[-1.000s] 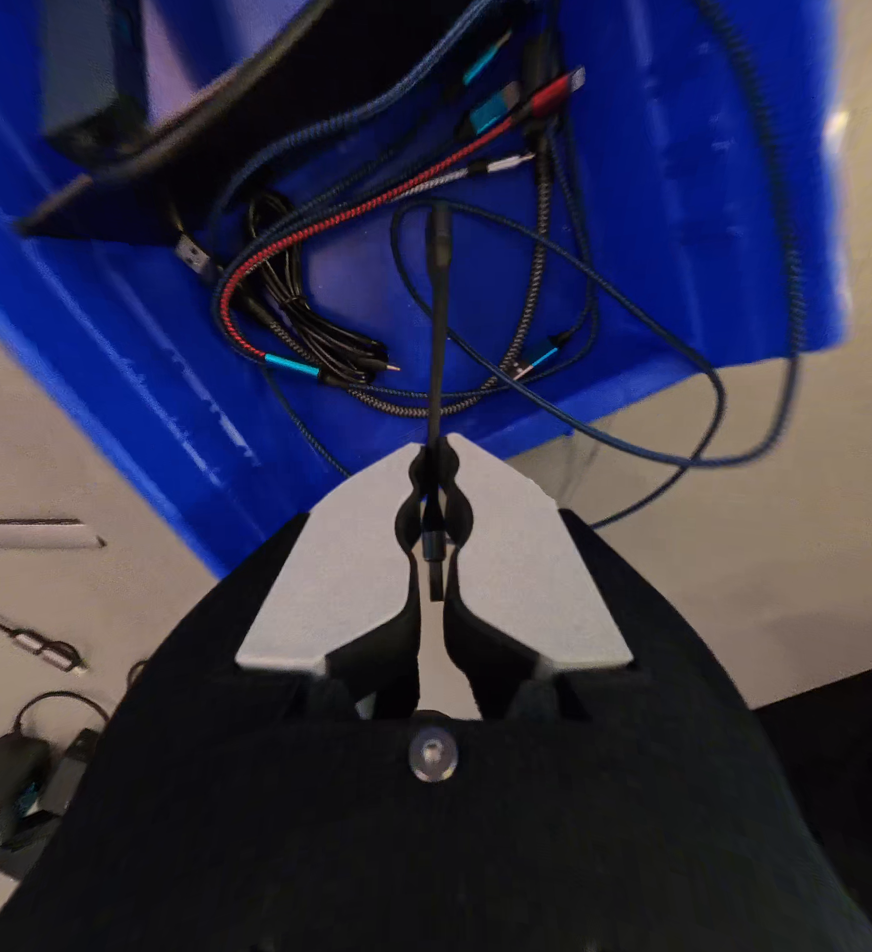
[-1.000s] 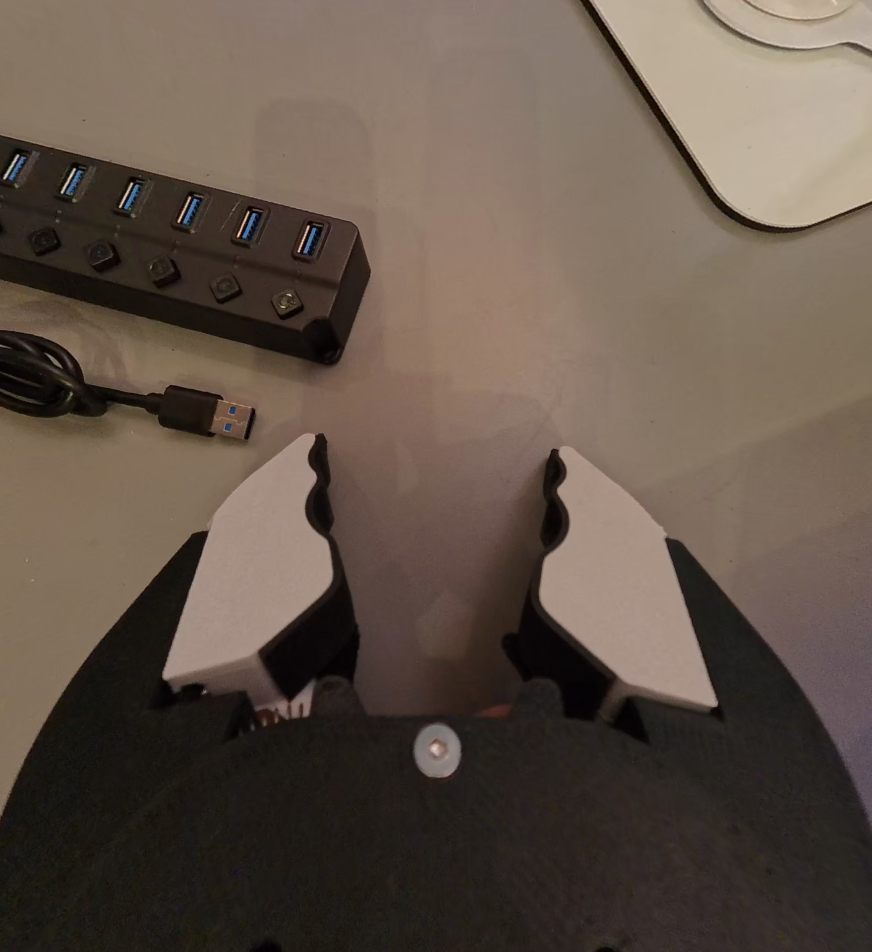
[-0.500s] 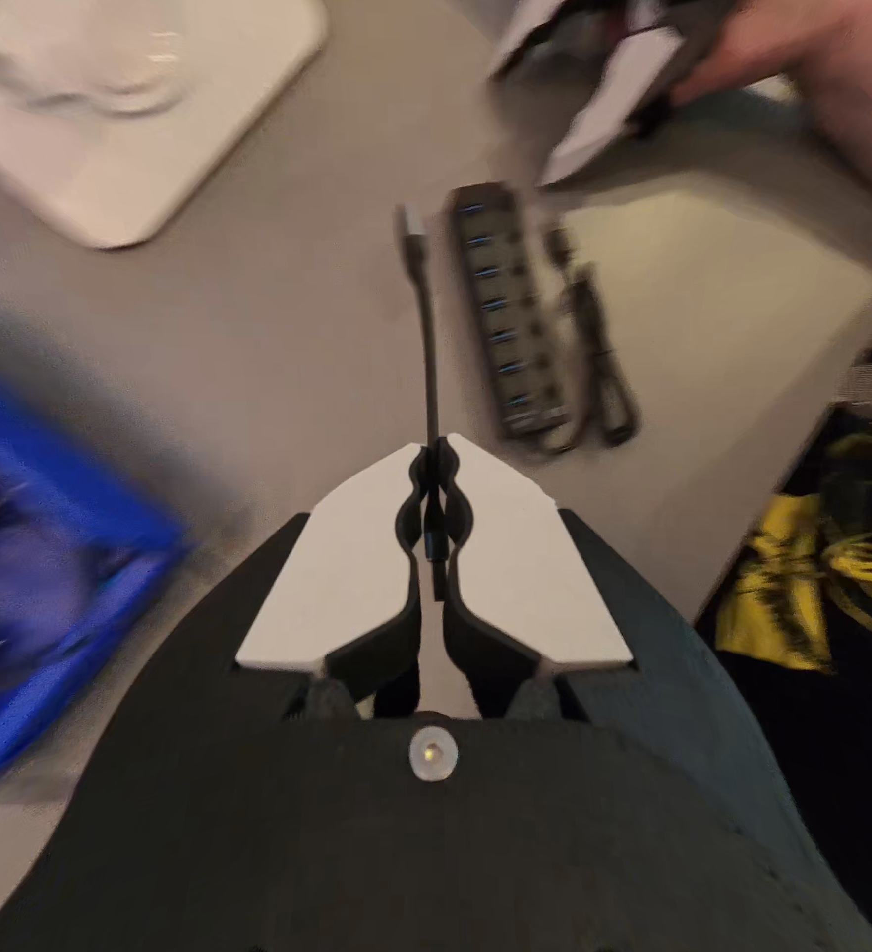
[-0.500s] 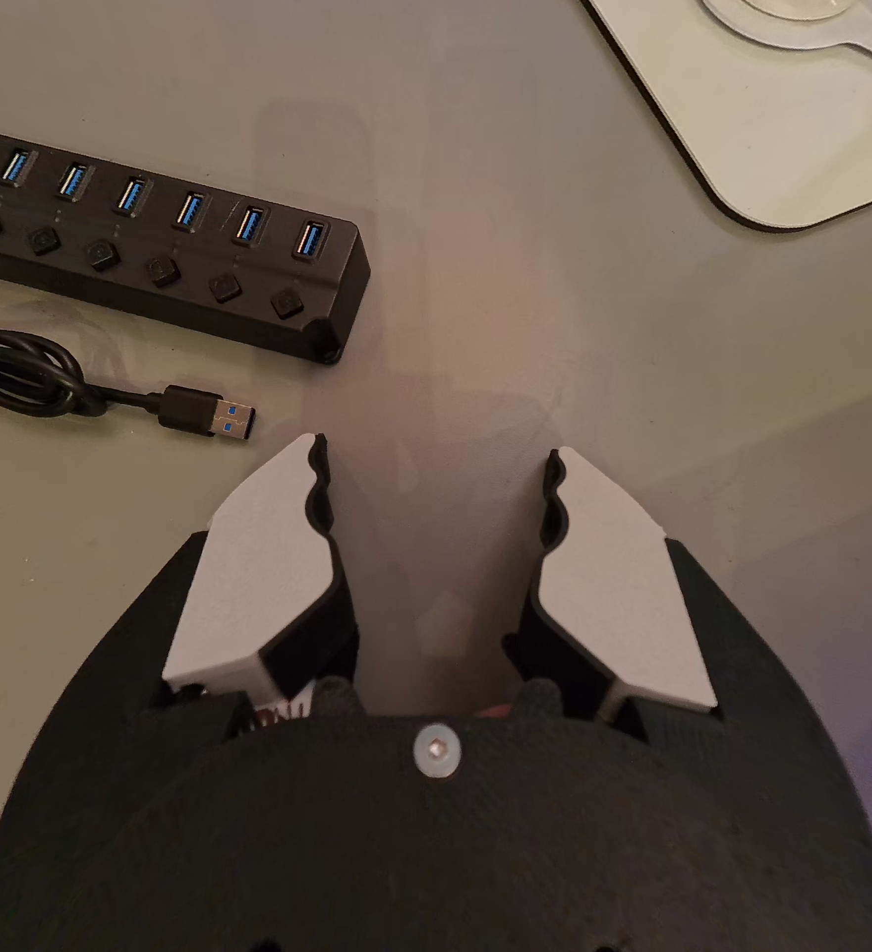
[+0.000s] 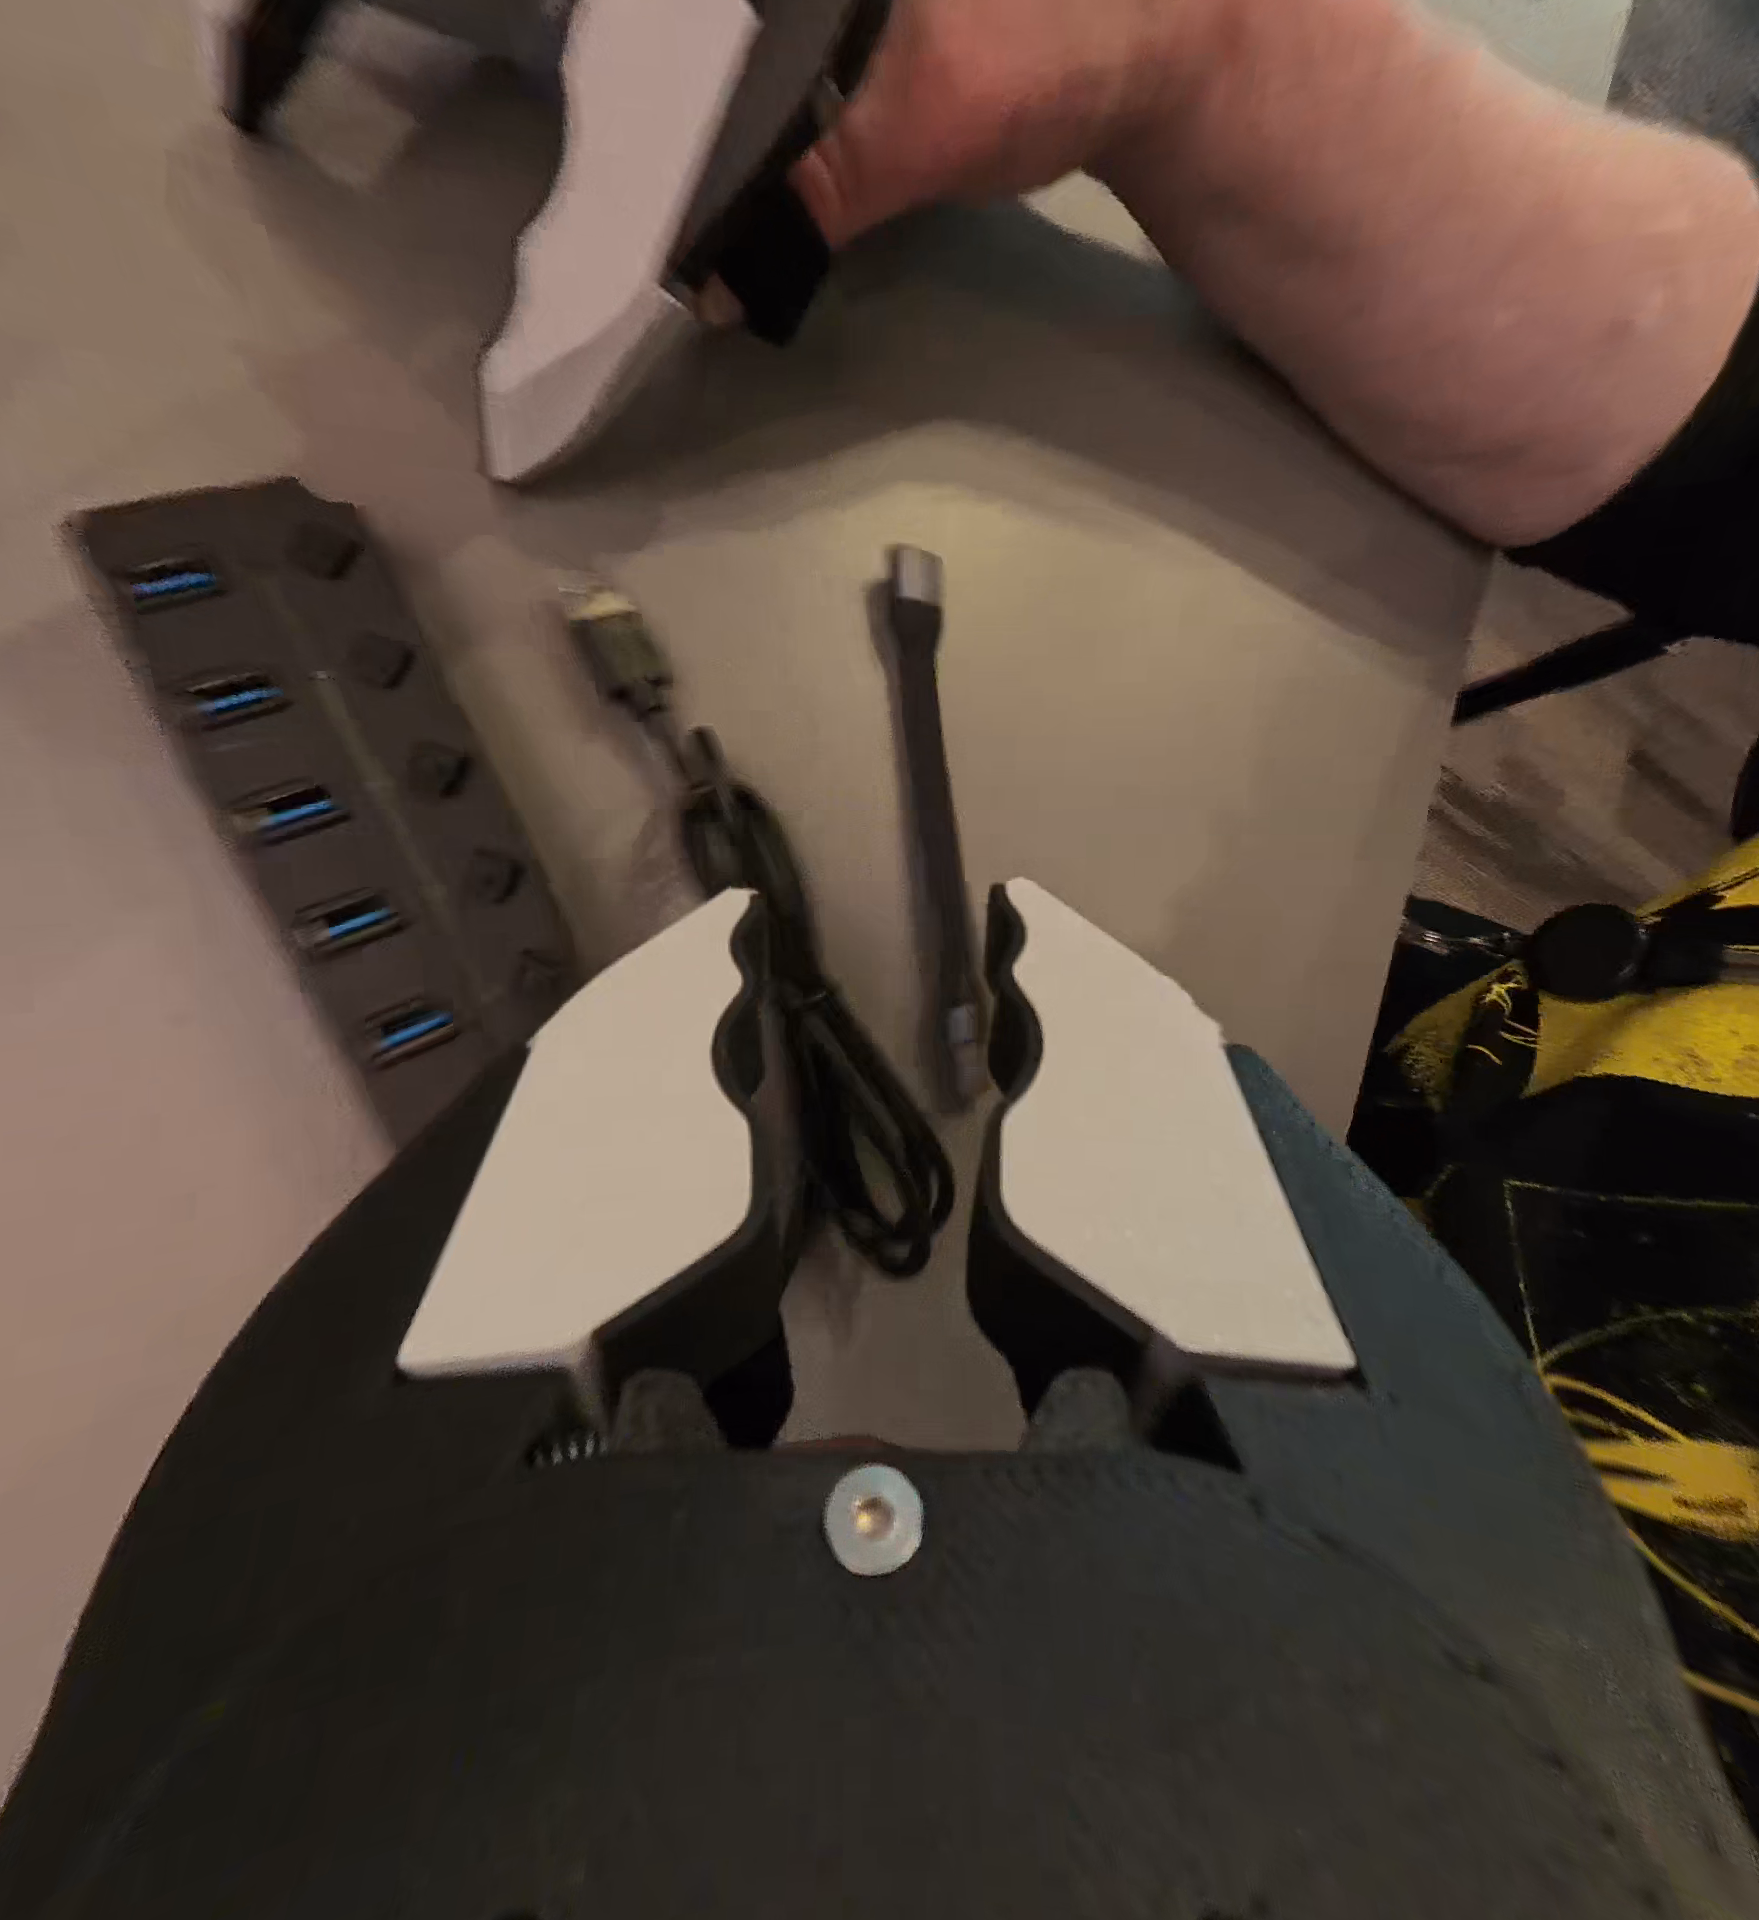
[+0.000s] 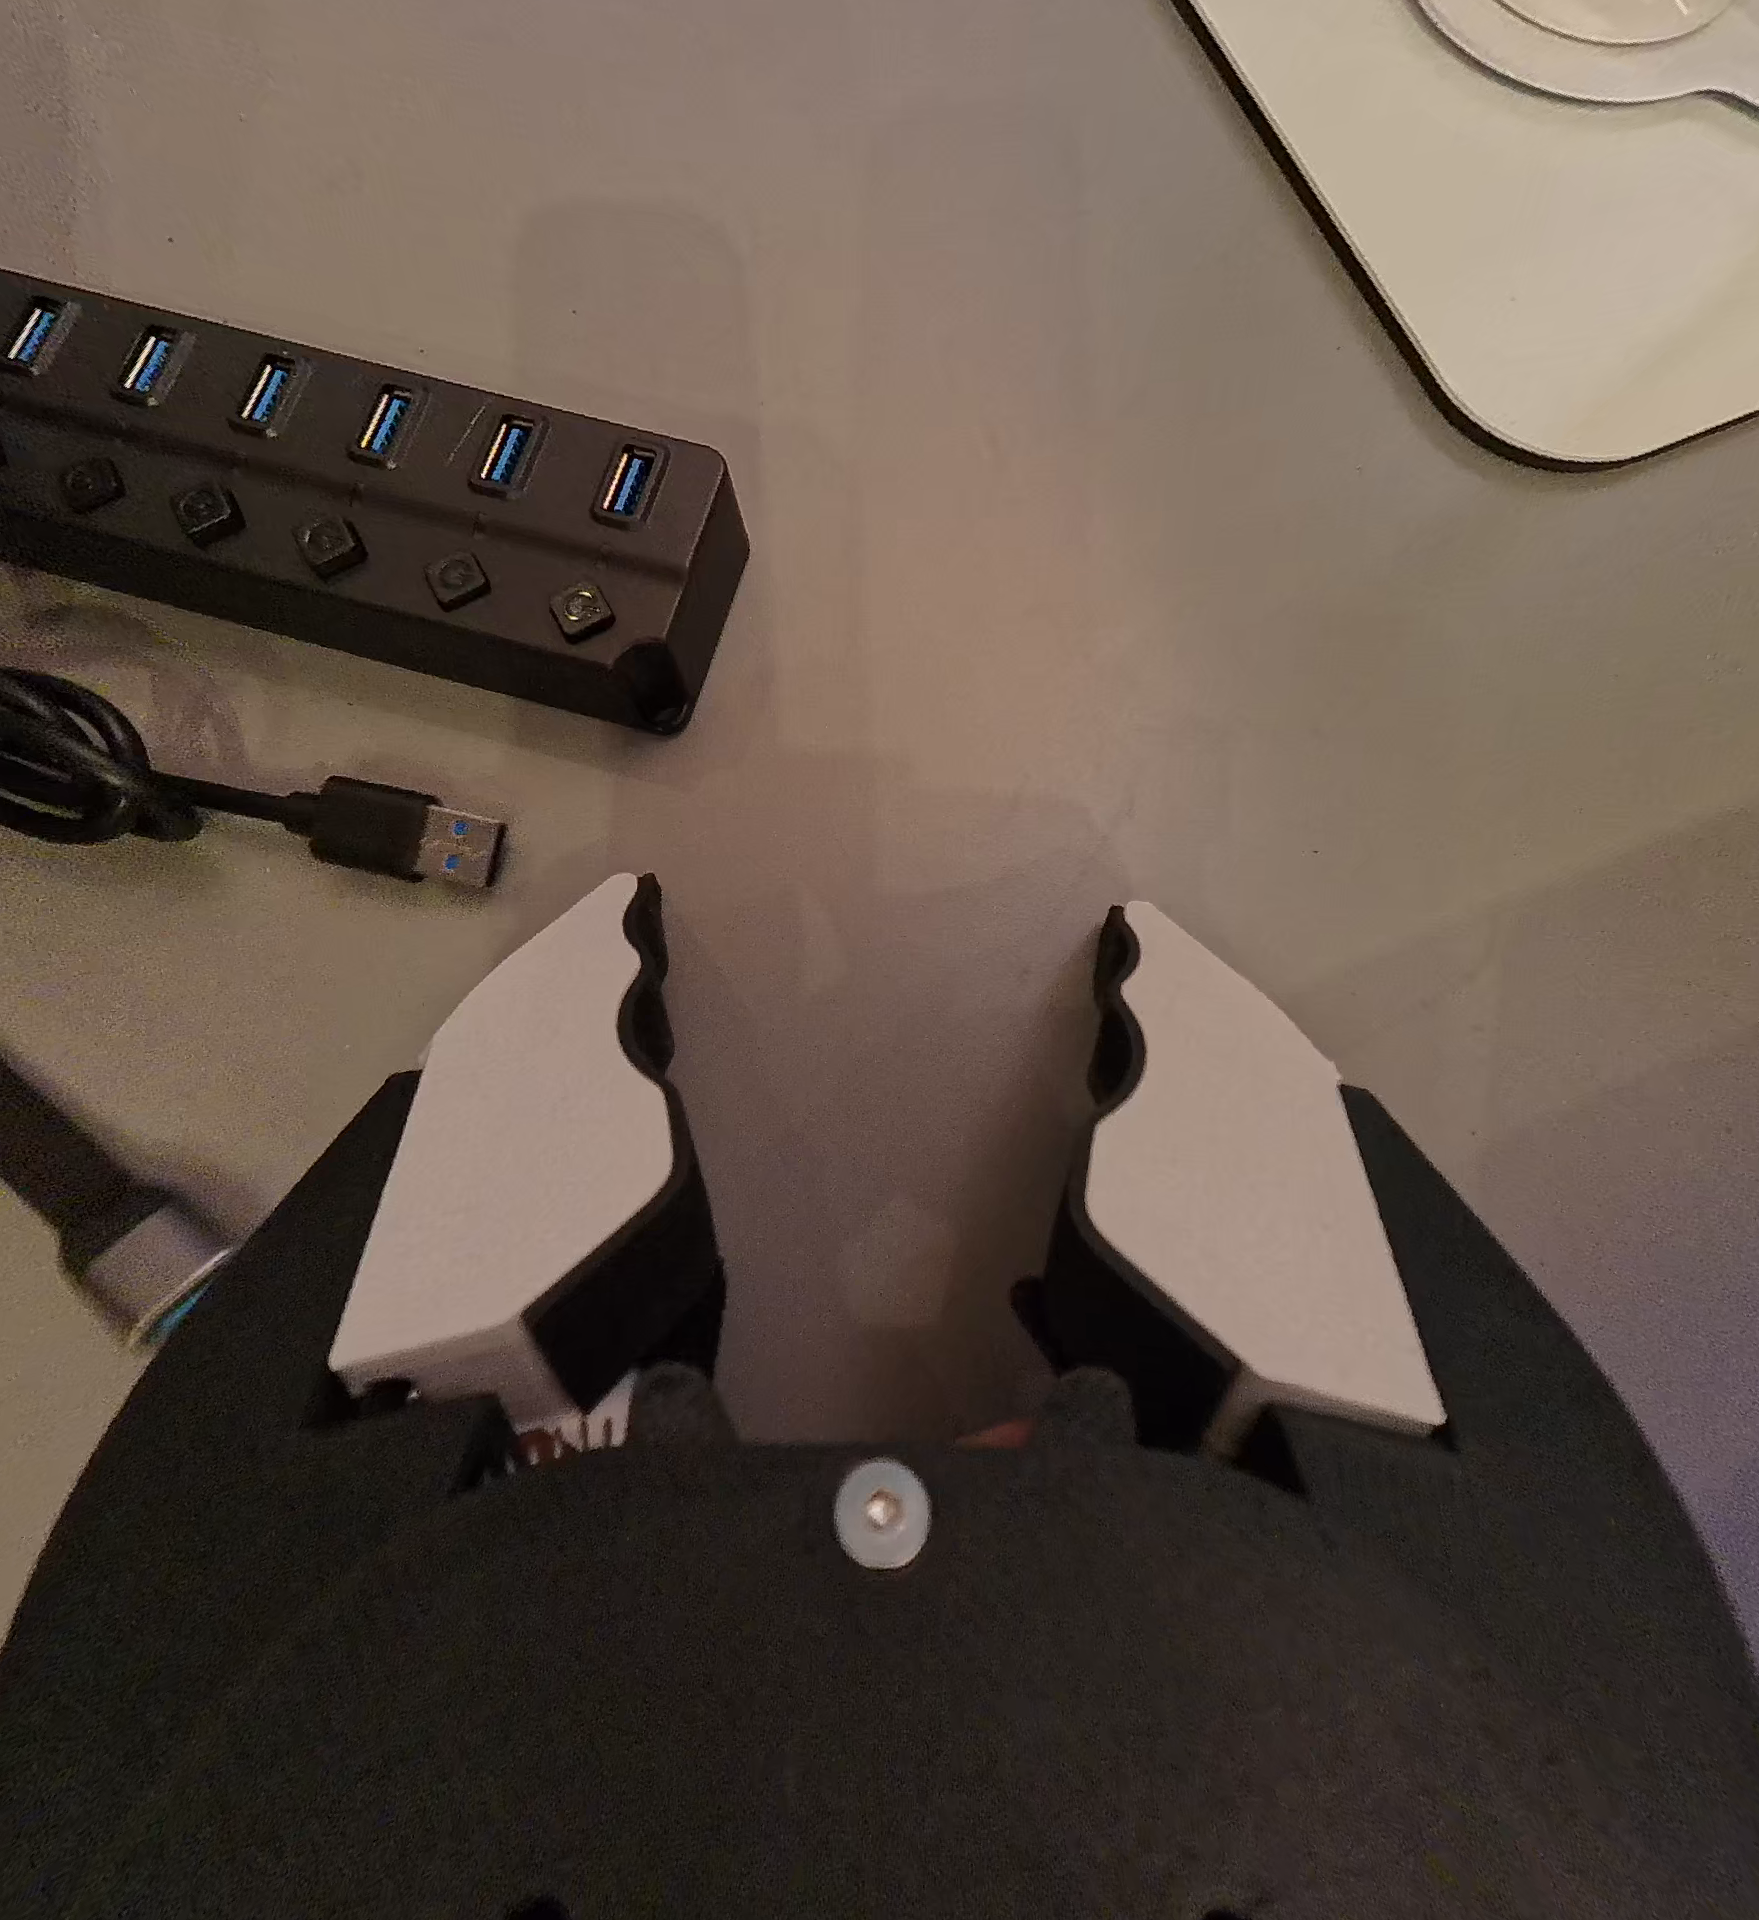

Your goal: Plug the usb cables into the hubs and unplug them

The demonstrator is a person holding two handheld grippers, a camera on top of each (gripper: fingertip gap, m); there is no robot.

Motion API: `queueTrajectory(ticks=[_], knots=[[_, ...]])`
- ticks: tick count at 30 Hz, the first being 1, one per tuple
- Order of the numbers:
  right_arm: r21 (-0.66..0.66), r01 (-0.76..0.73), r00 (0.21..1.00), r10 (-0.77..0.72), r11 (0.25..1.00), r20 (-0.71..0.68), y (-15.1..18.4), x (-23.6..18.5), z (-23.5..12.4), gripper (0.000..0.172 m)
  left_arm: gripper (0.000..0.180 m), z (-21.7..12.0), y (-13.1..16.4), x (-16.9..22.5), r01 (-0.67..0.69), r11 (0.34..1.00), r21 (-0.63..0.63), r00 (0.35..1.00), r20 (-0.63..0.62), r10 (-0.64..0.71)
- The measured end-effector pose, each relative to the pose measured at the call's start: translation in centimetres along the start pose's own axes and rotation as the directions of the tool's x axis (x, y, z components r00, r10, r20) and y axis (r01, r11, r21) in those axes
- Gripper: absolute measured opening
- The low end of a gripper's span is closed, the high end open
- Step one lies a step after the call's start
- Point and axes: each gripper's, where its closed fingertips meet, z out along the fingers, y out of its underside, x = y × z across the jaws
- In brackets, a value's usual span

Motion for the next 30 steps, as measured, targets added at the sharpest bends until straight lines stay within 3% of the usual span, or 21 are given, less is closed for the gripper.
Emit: queueTrajectory(ticks=[3, 6, 8, 10, 14, 20, 25, 30], knots=[[0.0, -0.001, 1.0, 0.001, 1.0, 0.0, 0.0, 0.0, 0.0, 0.078, 0.034, -7.8, -1.4, -2.9, -0.015, 0.995, 0.1, 0.984, 0.177, -0.003], [0.0, -0.001, 1.0, 0.001, 1.0, 0.001, 0.0, 0.0, 0.0, 0.078, 0.028, -18.4, -1.5, -10.0, 0.018, 0.984, 0.176, 0.871, 0.48, -0.102], [0.0, -0.001, 1.0, 0.001, 1.0, 0.001, 0.0, 0.0, 0.0, 0.079, 0.027, -24.1, 0.4, -15.8, 0.108, 0.978, 0.179, 0.768, 0.61, -0.196], [0.0, -0.001, 1.0, 0.001, 1.0, 0.001, 0.0, 0.0, 0.0, 0.079, 0.027, -26.7, 3.3, -21.0, 0.265, 0.947, 0.181, 0.718, 0.618, -0.319], [0.0, -0.001, 1.0, 0.001, 1.0, 0.001, 0.0, 0.0, 0.0, 0.079, 0.028, -26.8, 9.4, -29.1, 0.495, 0.862, 0.112, 0.624, 0.645, -0.442], [0.0, -0.001, 1.0, 0.001, 1.0, 0.001, 0.0, 0.0, 0.0, 0.079, 0.037, -24.9, 15.3, -34.6, 0.639, 0.768, -0.041, 0.521, 0.758, -0.392], [0.0, -0.001, 1.0, 0.001, 1.0, 0.002, 0.0, 0.0, 0.0, 0.079, 0.026, -24.7, 17.2, -36.3, 0.669, 0.739, -0.079, 0.48, 0.804, -0.35], [0.0, -0.001, 1.0, 0.001, 1.0, 0.003, 0.0, 0.0, 0.0, 0.079, 0.012, -25.1, 17.0, -36.3, 0.619, 0.778, -0.104, 0.509, 0.808, -0.297]])
